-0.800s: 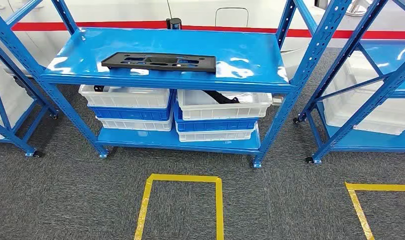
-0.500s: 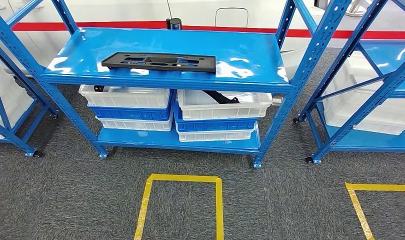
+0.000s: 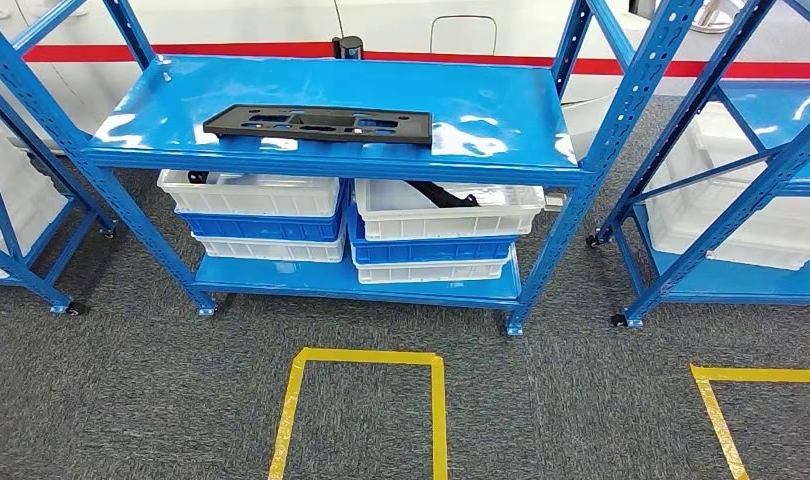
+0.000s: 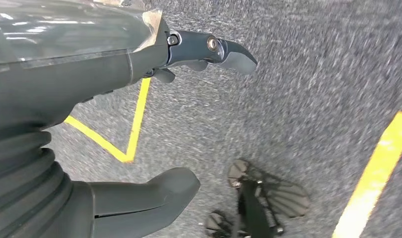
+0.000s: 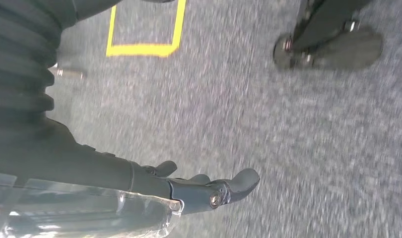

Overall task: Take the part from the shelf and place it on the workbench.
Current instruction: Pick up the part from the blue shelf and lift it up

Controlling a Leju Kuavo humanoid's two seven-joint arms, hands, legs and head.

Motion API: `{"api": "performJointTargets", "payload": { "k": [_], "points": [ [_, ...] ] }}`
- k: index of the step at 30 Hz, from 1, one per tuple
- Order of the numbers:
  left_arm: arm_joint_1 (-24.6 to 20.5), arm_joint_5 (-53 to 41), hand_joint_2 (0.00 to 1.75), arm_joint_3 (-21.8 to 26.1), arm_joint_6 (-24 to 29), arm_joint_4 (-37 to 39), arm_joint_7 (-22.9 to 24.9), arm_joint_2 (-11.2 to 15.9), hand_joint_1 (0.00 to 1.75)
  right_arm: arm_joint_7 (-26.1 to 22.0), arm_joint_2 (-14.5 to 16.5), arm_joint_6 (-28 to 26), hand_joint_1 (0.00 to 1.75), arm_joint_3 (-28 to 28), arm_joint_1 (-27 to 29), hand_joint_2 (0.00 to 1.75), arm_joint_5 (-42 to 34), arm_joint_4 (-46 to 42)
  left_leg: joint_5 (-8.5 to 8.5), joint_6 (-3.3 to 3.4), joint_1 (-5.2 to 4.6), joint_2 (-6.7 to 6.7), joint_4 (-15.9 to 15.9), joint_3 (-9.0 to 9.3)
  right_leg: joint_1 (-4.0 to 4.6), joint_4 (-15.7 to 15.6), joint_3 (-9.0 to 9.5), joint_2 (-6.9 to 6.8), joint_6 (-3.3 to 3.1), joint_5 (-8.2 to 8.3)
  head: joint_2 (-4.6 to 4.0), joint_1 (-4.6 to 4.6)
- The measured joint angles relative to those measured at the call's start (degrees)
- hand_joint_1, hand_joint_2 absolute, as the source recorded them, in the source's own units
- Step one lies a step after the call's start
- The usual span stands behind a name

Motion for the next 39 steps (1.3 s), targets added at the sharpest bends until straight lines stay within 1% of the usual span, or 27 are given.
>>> {"api": "performJointTargets", "payload": {
  "k": [1, 5, 9, 12, 16, 19, 23, 27, 29, 31, 35, 39],
  "points": [
    [-0.4, -0.3, 1.75, 1.1, 0.7, 0.4, -0.6, -0.2, 0.0, 0.3, -0.1, -1.0, 0.0, 0.9, -0.4, 0.0, -0.1, 0.4, 0.0, 0.0, 0.0, 0.0, 0.0, 0.0, 0.0, 0.0, 0.0, 0.0, 0.0, 0.0, 0.0, 0.0],
    [-1.7, -1.4, 0.0, 5.1, 3.3, 1.6, -3.4, -1.0, 0.0, 1.1, -0.4, -5.3, 0.0, 4.4, -1.8, 0.0, -0.6, 2.0, 0.0, 0.0, 0.0, 0.0, 0.0, 0.01, 0.0, 0.0, 0.01, 0.0, 0.0, 0.01, 0.0, 0.01],
    [-2.4, -1.9, 0.0, 8.3, 4.8, 2.5, -7.5, -1.7, 0.0, -0.2, -0.8, -10.5, 0.0, 6.1, -2.7, 0.0, -1.5, 3.0, 0.0, 0.0, 0.0, 0.0, 0.0, 0.01, 0.0, 0.0, 0.01, 0.0, 0.01, 0.01, 0.0, 0.0],
    [-2.7, -1.9, 0.0, 9.8, 4.0, 2.9, -11.0, -2.0, 0.0, -3.4, -1.2, -13.8, 0.0, 6.0, -3.1, 0.0, -3.1, 3.4, 0.0, 0.0, 0.0, 0.0, 0.0, 0.0, 0.0, 0.0, 0.02, 0.0, 0.01, 0.01, 0.0, 0.0],
    [-2.8, -2.1, 0.0, 10.6, 3.8, 3.1, -15.3, -2.4, 0.0, -9.2, -2.4, -16.3, 0.0, 4.8, -4.1, 1.75, -5.3, 3.5, 0.0, 0.0, -0.02, 0.0, 0.0, 0.0, 0.01, 0.0, 0.04, 0.0, 0.01, 0.01, 0.0, 0.0],
    [-2.9, -2.5, 0.0, 11.1, 3.9, 3.3, -17.9, -2.6, 0.0, -14.5, -3.4, -17.7, 0.0, 3.0, -5.7, 1.75, -6.6, 3.5, 0.02, 0.03, -0.03, 0.0, 0.0, 0.0, 0.01, 0.0, 0.1, 0.0, 0.05, 0.04, 0.0, 0.01],
    [-3.0, -2.9, 1.75, 11.4, 3.9, 3.4, -19.5, -2.7, 0.0, -21.7, -4.8, -18.7, 0.0, 1.0, -9.3, 1.75, -6.4, 3.0, 0.15, 0.14, -0.07, 0.0, 0.0, -0.06, 0.01, 0.0, 0.43, 0.01, 0.2, 0.17, 0.0, 0.0],
    [-3.1, -3.2, 0.0, 11.9, 3.8, 3.6, -20.0, -2.8, 0.0, -27.7, -5.5, -19.1, 0.0, -0.2, -13.8, 1.75, -3.4, 0.0, 0.26, 0.18, -0.08, 0.0, 0.0, -0.04, 0.01, 0.0, 0.31, 0.01, 0.27, 0.23, 0.0, 0.0],
    [-3.2, -3.5, 0.0, 12.0, 3.8, 3.7, -20.0, -2.8, 0.0, -29.4, -5.5, -19.3, 0.0, -0.5, -15.6, 1.75, -0.6, -1.6, 0.27, 0.19, -0.08, -0.02, 0.0, 0.01, -0.01, 0.0, 0.14, -0.01, 0.27, 0.22, 0.0, 0.0],
    [-3.2, -3.8, 0.0, 12.1, 3.8, 3.7, -20.0, -2.9, 0.0, -30.0, -5.3, -19.4, 0.0, -0.6, -16.7, 1.75, 2.9, -3.5, 0.28, 0.19, -0.08, -0.05, 0.0, -0.03, -0.01, 0.0, 0.25, -0.03, 0.27, 0.23, 0.0, 0.0],
    [-3.3, -4.3, 0.0, 12.1, 3.9, 3.8, -19.9, -3.0, 0.0, -30.2, -4.7, -19.7, 0.0, -0.6, -18.2, 1.75, 10.7, -7.9, 0.4, 0.23, -0.1, -0.03, 0.0, -0.15, -0.01, 0.0, 0.46, 0.0, 0.42, 0.34, 0.0, -0.01],
    [-3.3, -4.8, 0.0, 12.1, 3.9, 3.8, -19.7, -3.1, 0.0, -30.2, -4.1, -19.9, 0.0, -0.6, -19.7, 1.75, 18.4, -12.6, 0.4, 0.24, -0.12, -0.03, 0.0, -0.15, -0.02, 0.0, 0.45, -0.01, 0.42, 0.34, 0.0, 0.0]
  ]
}}
